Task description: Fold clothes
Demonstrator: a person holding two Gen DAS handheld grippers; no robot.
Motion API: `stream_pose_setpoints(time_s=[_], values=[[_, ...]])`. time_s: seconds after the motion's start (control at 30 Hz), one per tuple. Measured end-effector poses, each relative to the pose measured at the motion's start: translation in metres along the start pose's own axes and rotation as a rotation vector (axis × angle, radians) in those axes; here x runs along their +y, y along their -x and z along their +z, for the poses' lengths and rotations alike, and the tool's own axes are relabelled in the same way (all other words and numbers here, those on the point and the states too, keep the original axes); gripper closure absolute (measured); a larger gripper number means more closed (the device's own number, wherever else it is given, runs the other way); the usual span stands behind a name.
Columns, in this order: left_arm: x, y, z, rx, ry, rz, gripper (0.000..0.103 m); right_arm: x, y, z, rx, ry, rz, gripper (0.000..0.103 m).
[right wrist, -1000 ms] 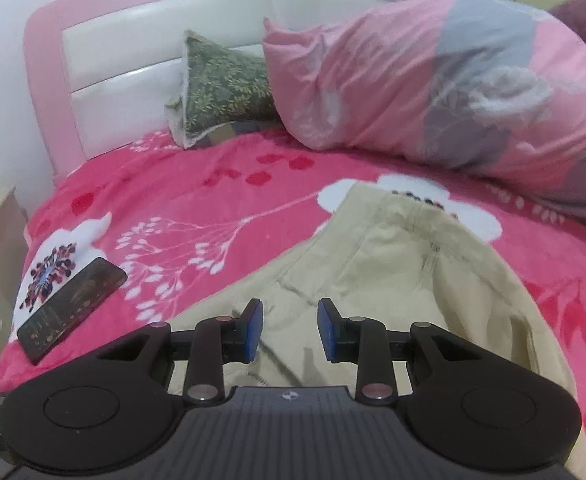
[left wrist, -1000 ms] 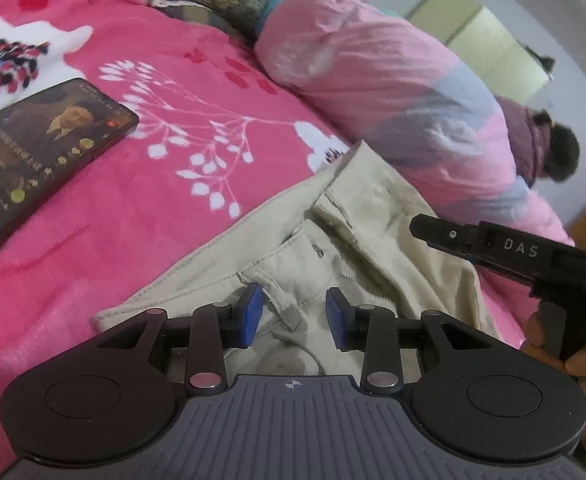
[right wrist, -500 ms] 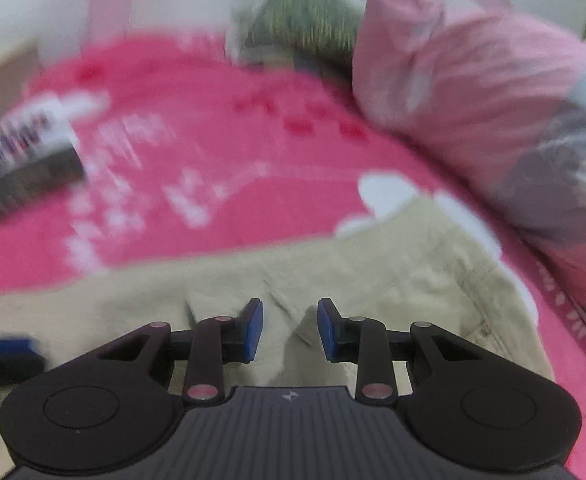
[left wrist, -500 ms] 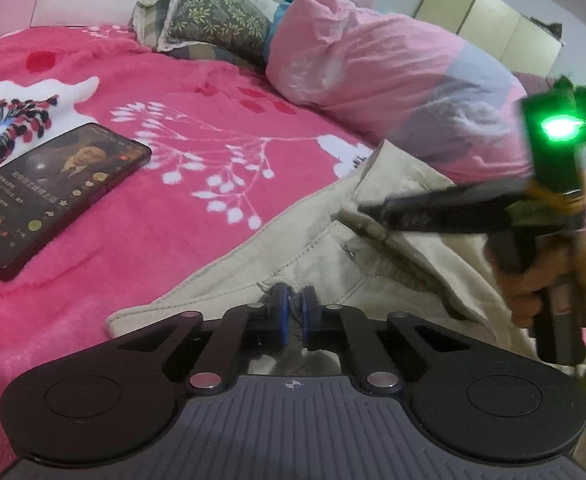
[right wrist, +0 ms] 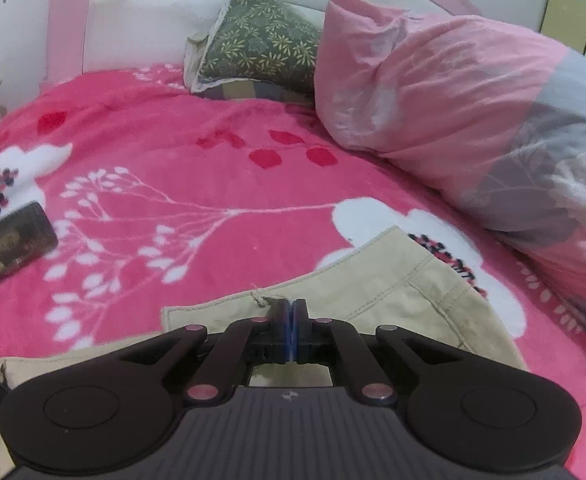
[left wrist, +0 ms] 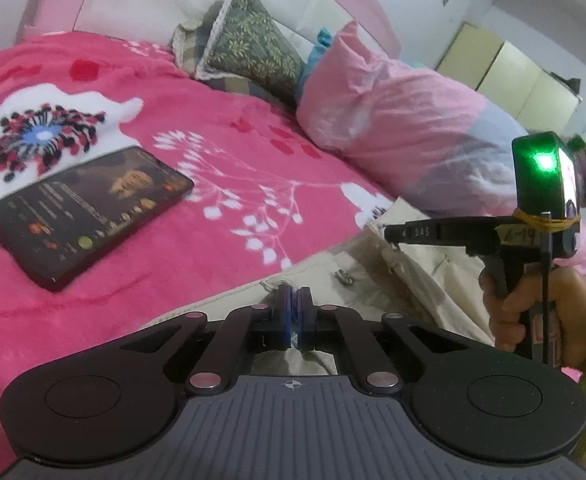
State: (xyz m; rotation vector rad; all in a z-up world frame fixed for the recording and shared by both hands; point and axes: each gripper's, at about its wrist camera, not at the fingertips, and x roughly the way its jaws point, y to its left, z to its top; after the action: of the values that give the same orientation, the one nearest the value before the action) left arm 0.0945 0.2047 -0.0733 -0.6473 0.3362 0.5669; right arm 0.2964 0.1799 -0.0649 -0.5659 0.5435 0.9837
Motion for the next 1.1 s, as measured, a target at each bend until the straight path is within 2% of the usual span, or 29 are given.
stream_pose_setpoints(time_s=[0.27, 0.4, 0.47, 0.53, 0.63, 0.67, 0.77, 0.9, 0.93, 1.1], values=[[0.003, -0.009, -0.001, 0.04, 0.001, 0.022, 0.102, 0.025, -0.033, -0.017, 0.056, 0.074, -0.03, 0.102], [0.002, -0.009, -0.003, 0.044, -0.011, 0.024, 0.099, 0.025, -0.026, -0.012, 0.055, 0.048, -0.052, 0.1], [0.005, -0.008, -0.003, 0.044, 0.004, 0.01, 0.098, 0.015, -0.016, -0.006, 0.064, -0.025, -0.035, 0.094], [0.007, -0.007, -0.002, 0.045, 0.025, -0.007, 0.096, 0.006, -0.002, -0.003, 0.046, -0.082, -0.039, 0.073], [0.01, -0.004, 0.0, 0.045, 0.049, -0.03, 0.091, -0.007, 0.021, 0.002, 0.022, -0.165, -0.045, 0.069], [0.01, -0.002, 0.001, 0.045, 0.054, -0.037, 0.085, -0.011, 0.028, 0.003, 0.016, -0.192, -0.049, 0.069], [0.011, 0.006, 0.005, 0.045, 0.063, -0.059, 0.081, -0.029, 0.061, 0.002, -0.02, -0.313, -0.051, 0.069], [0.013, 0.022, 0.01, 0.025, 0.044, -0.055, 0.078, -0.068, 0.141, -0.017, -0.122, -0.538, 0.01, 0.069], [0.013, 0.027, 0.012, 0.018, 0.038, -0.052, 0.078, -0.076, 0.164, -0.026, -0.144, -0.576, 0.012, 0.069], [0.009, 0.048, 0.015, 0.001, -0.004, -0.08, 0.077, -0.105, 0.294, -0.099, -0.227, -0.701, -0.09, 0.067]])
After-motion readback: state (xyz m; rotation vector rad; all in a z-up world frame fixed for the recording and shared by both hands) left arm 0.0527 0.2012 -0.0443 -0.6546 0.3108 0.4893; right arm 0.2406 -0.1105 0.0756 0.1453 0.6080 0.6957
